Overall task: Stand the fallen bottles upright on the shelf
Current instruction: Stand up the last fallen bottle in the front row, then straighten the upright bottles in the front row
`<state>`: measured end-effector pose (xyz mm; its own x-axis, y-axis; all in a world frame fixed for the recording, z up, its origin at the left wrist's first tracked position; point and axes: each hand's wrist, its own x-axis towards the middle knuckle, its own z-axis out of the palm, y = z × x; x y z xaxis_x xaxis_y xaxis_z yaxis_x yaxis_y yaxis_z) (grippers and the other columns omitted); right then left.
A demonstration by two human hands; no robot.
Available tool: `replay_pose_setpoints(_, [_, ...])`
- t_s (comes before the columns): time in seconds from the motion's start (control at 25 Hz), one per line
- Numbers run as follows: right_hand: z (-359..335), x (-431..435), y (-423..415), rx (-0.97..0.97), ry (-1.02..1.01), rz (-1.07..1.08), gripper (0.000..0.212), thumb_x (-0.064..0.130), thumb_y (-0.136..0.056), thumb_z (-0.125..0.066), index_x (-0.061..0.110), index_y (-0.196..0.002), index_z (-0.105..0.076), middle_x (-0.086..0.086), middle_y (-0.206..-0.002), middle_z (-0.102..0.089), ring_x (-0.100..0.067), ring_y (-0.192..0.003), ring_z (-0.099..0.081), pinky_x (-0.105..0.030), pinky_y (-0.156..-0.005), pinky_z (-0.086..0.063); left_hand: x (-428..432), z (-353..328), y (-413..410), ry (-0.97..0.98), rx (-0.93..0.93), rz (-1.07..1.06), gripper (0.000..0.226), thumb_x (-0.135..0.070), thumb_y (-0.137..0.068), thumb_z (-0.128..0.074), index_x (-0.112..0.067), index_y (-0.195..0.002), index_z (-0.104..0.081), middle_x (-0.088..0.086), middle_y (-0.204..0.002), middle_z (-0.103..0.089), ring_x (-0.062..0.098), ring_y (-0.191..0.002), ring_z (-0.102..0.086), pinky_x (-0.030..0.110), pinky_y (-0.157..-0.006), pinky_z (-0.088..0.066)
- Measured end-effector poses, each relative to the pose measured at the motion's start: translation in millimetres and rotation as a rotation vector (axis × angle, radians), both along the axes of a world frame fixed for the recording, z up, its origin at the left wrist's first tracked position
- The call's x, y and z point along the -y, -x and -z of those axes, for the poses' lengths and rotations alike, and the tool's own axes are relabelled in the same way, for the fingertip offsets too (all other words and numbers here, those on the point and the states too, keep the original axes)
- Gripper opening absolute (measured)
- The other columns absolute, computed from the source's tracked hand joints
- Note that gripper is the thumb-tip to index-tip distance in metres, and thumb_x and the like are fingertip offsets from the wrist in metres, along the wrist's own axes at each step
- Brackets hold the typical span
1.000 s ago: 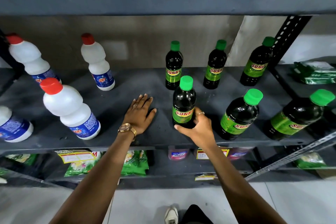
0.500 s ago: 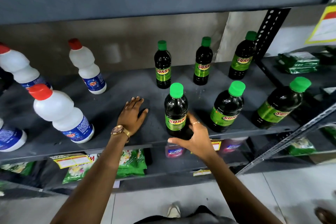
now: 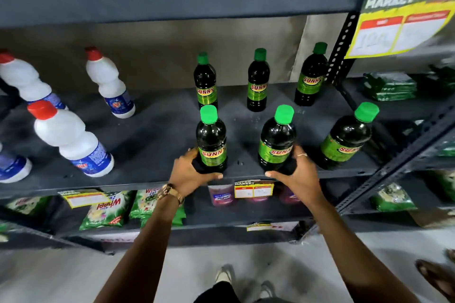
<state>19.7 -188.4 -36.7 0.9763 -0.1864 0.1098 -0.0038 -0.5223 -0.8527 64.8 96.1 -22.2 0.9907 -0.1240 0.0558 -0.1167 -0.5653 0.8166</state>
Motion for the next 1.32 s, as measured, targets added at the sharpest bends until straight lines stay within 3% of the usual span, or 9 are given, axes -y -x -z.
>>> replay_pose_setpoints(0.12, [5.2, -2.1, -4.4, 0.033, 0.059, -0.022, 0.077, 0.027, -0.059, -0.091, 0.005, -0.125, -0.057, -0.009, -0.114, -0.07, -0.017, -0.106, -0.062, 0.003, -0.08, -0.035, 0.0, -3.3, 3.8, -0.033, 0.028, -0.032, 0.062, -0.038, -0.045, -0.091, -0.02, -0.099, -0.067, -0.002, -0.096, -0.073, 0.007, -0.09, -0.066, 0.028, -0.084, -0.054])
replay_pose_setpoints(0.24, [3.8, -0.7, -4.3, 0.045, 0.039, -0.075, 0.076, 0.03, -0.061, -0.09, 0.007, -0.125, -0.058, -0.01, -0.115, -0.07, -0.017, -0.105, -0.061, -0.006, -0.082, -0.037, -1.3, -5.5, 4.6, -0.071, 0.071, 0.004, 0.059, -0.037, -0.046, -0.091, -0.02, -0.098, -0.068, -0.006, -0.094, -0.073, 0.002, -0.089, -0.065, 0.007, -0.077, -0.047])
replay_pose_setpoints(0.44, [9.3, -2.5, -4.3, 0.051, 0.091, -0.063, 0.079, 0.039, -0.062, -0.087, 0.006, -0.127, -0.056, -0.012, -0.119, -0.067, -0.022, -0.108, -0.059, -0.018, -0.09, -0.039, -3.0, -5.8, 4.8, -0.107, 0.069, 0.049, 0.058, -0.037, -0.044, -0.091, -0.026, -0.094, -0.064, -0.012, -0.089, -0.067, -0.014, -0.079, -0.061, 0.0, -0.073, -0.041])
replay_pose_setpoints(0.6, [10.5, -2.2, -2.1, 0.055, 0.093, -0.073, 0.087, 0.047, -0.062, -0.084, 0.01, -0.134, -0.052, -0.013, -0.125, -0.065, -0.029, -0.118, -0.058, -0.034, -0.099, -0.046, -0.8, -2.9, 7.7, -0.133, 0.123, 0.035, 0.077, -0.057, -0.04, -0.079, -0.015, -0.103, -0.063, -0.004, -0.098, -0.069, 0.008, -0.088, -0.064, 0.006, -0.079, -0.043])
replay_pose_setpoints(0.72, [8.4, 0.0, -0.4, 0.024, 0.042, -0.116, 0.098, 0.052, -0.06, -0.084, 0.014, -0.141, -0.045, -0.01, -0.134, -0.061, -0.024, -0.127, -0.053, -0.039, -0.106, -0.044, 4.7, -9.4, 12.5, -0.142, 0.093, 0.008, 0.088, -0.057, -0.038, -0.079, -0.012, -0.111, -0.058, 0.006, -0.109, -0.069, 0.011, -0.092, -0.061, 0.028, -0.088, -0.05])
replay_pose_setpoints(0.88, [7.5, 25.3, 36.4, 0.255, -0.114, 0.106, 0.075, 0.044, -0.062, -0.084, 0.019, -0.126, -0.055, -0.004, -0.12, -0.058, -0.014, -0.111, -0.058, -0.034, -0.098, -0.05, 18.6, 4.6, 64.9, 0.055, 0.262, -0.248, 0.116, -0.042, -0.055, -0.083, -0.016, -0.145, -0.014, 0.001, -0.146, -0.035, 0.014, -0.131, -0.038, 0.04, -0.109, -0.034])
replay_pose_setpoints(1.04, [4.3, 73.2, 54.1, 0.469, -0.083, 0.533, 0.076, 0.052, -0.062, -0.082, 0.012, -0.118, -0.051, -0.004, -0.112, -0.048, -0.023, -0.098, -0.053, -0.044, -0.087, -0.049, 83.5, 12.5, 124.2, 0.059, 0.502, -0.149, 0.071, -0.039, -0.072, -0.07, -0.011, -0.13, -0.04, 0.013, -0.129, -0.049, 0.025, -0.117, -0.049, 0.047, -0.094, -0.046])
replay_pose_setpoints(1.16, [9.4, 103.3, 31.2, 0.234, -0.174, 0.288, 0.1, 0.058, -0.054, -0.083, 0.018, -0.136, -0.042, -0.002, -0.132, -0.054, -0.018, -0.12, -0.054, -0.041, -0.102, -0.045, 127.9, 5.1, 94.8, 0.085, 0.337, -0.062, 0.076, -0.046, -0.068, -0.071, -0.013, -0.129, -0.04, 0.003, -0.127, -0.048, 0.018, -0.116, -0.048, 0.047, -0.096, -0.044])
replay_pose_setpoints(1.32, [19.7, 114.3, 22.7, 0.093, -0.137, 0.194, 0.104, 0.064, -0.051, -0.08, 0.019, -0.138, -0.044, -0.005, -0.13, -0.061, -0.021, -0.118, -0.058, -0.05, -0.101, -0.047, 144.8, 12.3, 38.0, 0.036, 0.13, -0.113, 0.095, -0.064, -0.048, -0.076, -0.018, -0.124, -0.045, 0.005, -0.119, -0.061, 0.026, -0.108, -0.054, 0.049, -0.094, -0.045])
